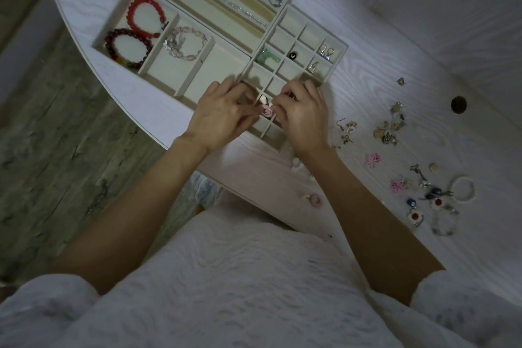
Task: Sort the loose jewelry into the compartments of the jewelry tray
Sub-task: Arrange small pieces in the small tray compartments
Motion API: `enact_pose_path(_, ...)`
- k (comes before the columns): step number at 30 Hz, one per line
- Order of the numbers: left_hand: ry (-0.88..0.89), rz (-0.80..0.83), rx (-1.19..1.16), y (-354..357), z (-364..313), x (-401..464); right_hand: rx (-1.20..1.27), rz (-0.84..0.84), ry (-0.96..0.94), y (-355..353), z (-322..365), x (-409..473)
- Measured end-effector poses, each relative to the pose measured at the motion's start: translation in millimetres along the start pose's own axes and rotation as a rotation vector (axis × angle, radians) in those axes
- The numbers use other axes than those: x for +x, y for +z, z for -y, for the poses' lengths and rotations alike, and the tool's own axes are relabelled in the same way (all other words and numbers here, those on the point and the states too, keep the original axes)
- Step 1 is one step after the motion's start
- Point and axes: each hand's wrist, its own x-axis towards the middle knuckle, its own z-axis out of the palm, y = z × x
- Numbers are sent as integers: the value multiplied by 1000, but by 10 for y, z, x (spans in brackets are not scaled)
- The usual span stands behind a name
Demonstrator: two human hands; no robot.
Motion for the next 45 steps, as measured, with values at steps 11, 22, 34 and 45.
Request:
enact_pose_path(11,1,56,-21,8,29,15,225,106,269,31,27,13)
enact_pose_path(22,6,65,-44,-37,63,41,66,80,285,-13,111,8)
enact_pose_path(34,-39,46,-114,49,10,23,-133,39,100,-14,180,-180)
enact_pose_path(45,-192,-125,-365,-159,-680,-28,52,-18,236,-522,-206,-1001)
